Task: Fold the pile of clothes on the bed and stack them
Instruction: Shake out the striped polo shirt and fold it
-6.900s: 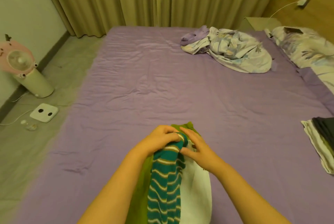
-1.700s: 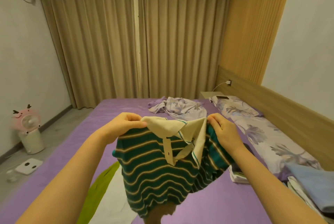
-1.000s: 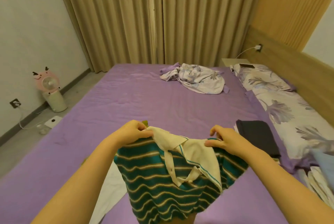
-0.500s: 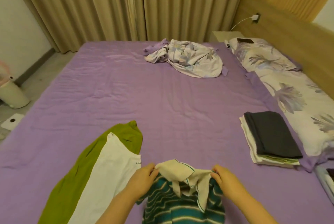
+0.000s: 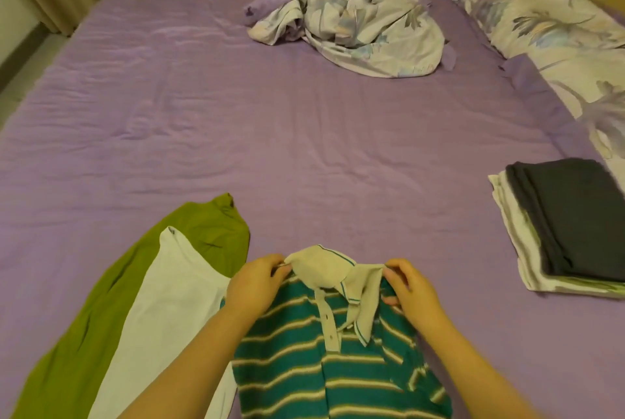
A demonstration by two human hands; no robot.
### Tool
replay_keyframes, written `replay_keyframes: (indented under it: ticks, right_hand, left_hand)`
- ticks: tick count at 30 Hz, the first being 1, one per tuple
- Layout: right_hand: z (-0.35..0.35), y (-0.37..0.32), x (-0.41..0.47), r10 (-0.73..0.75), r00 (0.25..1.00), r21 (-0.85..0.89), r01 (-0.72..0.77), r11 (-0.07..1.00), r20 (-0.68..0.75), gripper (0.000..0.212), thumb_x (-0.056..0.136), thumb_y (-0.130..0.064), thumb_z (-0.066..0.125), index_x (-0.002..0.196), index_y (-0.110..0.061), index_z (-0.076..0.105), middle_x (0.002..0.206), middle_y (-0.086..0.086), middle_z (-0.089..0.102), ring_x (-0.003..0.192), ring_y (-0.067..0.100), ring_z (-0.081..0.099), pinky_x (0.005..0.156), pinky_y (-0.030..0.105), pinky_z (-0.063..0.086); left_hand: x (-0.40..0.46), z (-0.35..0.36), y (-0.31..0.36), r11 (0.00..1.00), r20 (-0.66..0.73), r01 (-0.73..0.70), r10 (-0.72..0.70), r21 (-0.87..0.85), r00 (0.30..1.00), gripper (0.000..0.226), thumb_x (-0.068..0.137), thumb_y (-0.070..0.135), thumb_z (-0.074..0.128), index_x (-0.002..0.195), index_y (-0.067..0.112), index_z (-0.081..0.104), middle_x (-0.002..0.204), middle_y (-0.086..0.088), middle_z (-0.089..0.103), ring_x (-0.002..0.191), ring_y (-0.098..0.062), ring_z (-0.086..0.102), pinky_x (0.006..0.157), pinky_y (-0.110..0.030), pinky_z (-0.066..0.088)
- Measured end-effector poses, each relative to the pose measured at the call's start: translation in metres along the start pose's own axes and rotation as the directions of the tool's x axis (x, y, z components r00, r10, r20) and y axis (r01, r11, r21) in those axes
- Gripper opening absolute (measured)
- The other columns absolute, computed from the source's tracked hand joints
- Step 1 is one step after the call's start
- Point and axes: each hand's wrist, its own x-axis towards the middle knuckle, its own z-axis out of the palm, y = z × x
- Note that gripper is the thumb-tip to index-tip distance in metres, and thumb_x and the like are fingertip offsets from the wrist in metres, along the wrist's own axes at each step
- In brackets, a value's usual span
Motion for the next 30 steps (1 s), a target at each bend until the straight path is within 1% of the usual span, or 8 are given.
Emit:
replay_keyframes:
  ticks: [5, 7, 9, 11, 17, 22, 25, 30]
  right_hand:
    - [0.016, 0.019, 0.062, -0.016, 1.000, -0.085, 0.018, 0.996, 0.023, 0.013, 0.099, -0.020, 0.047, 0.091, -0.024, 0.056, 0.088, -0.005, 0.064, 0.086, 0.015, 0.064, 0.065, 0.014, 0.051]
    - [0.014, 0.029, 0.074, 0.011, 0.996, -0.275, 0.015, 0.961, 0.090, 0.016, 0.098, -0.023, 0.049, 0.111, -0.017, 0.058, 0.106, 0.003, 0.065, 0.100, 0.021, 0.060, 0.075, 0.021, 0.047]
    - [0.012, 0.040, 0.074, 0.045, 0.990, -0.566, 0.040, 0.823, 0.135, 0.039, 0.095, -0.036, 0.052, 0.131, -0.021, 0.050, 0.126, 0.004, 0.058, 0.117, 0.023, 0.050, 0.093, 0.033, 0.042]
    - [0.012, 0.048, 0.064, 0.057, 0.994, -0.676, 0.025, 0.736, 0.098, 0.053, 0.092, -0.051, 0.051, 0.138, -0.027, 0.042, 0.135, -0.001, 0.051, 0.125, 0.022, 0.045, 0.100, 0.038, 0.039]
    - [-0.006, 0.062, 0.063, 0.033, 0.995, -0.705, 0.046, 0.708, 0.098, 0.032, 0.101, -0.026, 0.038, 0.131, -0.025, 0.049, 0.118, 0.003, 0.057, 0.102, 0.022, 0.058, 0.083, 0.034, 0.050]
    - [-0.058, 0.058, 0.088, -0.055, 0.996, -0.836, 0.091, 0.542, 0.073, 0.033, 0.099, -0.021, 0.042, 0.131, -0.029, 0.046, 0.116, 0.002, 0.059, 0.095, 0.022, 0.061, 0.076, 0.035, 0.051]
    - [-0.077, 0.056, 0.109, -0.077, 0.997, -0.832, 0.060, 0.551, 0.021, 0.030, 0.101, -0.029, 0.041, 0.129, -0.026, 0.051, 0.117, 0.003, 0.061, 0.098, 0.023, 0.060, 0.079, 0.038, 0.052]
    - [-0.064, 0.059, 0.119, -0.119, 0.992, -0.793, 0.099, 0.601, 0.033, 0.034, 0.097, -0.027, 0.050, 0.130, -0.019, 0.055, 0.128, 0.004, 0.058, 0.118, 0.024, 0.049, 0.097, 0.037, 0.037]
  left_hand:
    - [0.053, 0.038, -0.019, 0.992, -0.082, 0.109, -0.103, 0.066, 0.991, 0.025, 0.099, 0.041, 0.044, 0.106, 0.026, 0.062, 0.097, -0.001, 0.068, 0.086, -0.021, 0.060, 0.062, -0.029, 0.045]
    - [0.064, 0.051, -0.028, 0.984, -0.022, 0.160, -0.158, 0.080, 0.987, 0.025, 0.099, 0.040, 0.043, 0.106, 0.023, 0.061, 0.100, -0.004, 0.067, 0.088, -0.024, 0.060, 0.069, -0.033, 0.050]
    - [0.066, 0.061, -0.035, 0.977, 0.042, 0.199, -0.202, 0.083, 0.978, 0.025, 0.098, 0.041, 0.046, 0.103, 0.020, 0.059, 0.101, -0.006, 0.067, 0.091, -0.026, 0.060, 0.076, -0.036, 0.052]
    - [0.063, 0.063, -0.041, 0.970, 0.052, 0.230, -0.234, 0.074, 0.971, 0.028, 0.095, 0.047, 0.048, 0.100, 0.021, 0.057, 0.096, -0.003, 0.064, 0.089, -0.025, 0.059, 0.072, -0.033, 0.049]
    - [0.047, 0.056, -0.046, 0.989, 0.082, 0.103, -0.112, 0.105, 0.990, 0.019, 0.098, 0.042, 0.043, 0.089, 0.027, 0.051, 0.079, 0.004, 0.060, 0.075, -0.017, 0.058, 0.059, -0.026, 0.043]
    - [0.059, 0.056, -0.020, 0.989, -0.169, -0.038, 0.062, 0.140, 0.984, 0.026, 0.098, 0.040, 0.044, 0.102, 0.022, 0.063, 0.078, -0.004, 0.068, 0.068, -0.023, 0.061, 0.051, -0.028, 0.039]
    - [0.076, 0.063, -0.002, 0.984, -0.234, 0.012, 0.030, 0.177, 0.972, 0.028, 0.099, 0.041, 0.042, 0.105, 0.022, 0.062, 0.082, -0.003, 0.068, 0.067, -0.020, 0.058, 0.048, -0.025, 0.031]
    - [0.089, 0.076, 0.014, 0.919, -0.145, 0.083, -0.029, 0.386, 0.989, 0.037, 0.091, 0.033, 0.059, 0.125, 0.020, 0.054, 0.121, -0.008, 0.056, 0.110, -0.028, 0.050, 0.084, -0.037, 0.040]
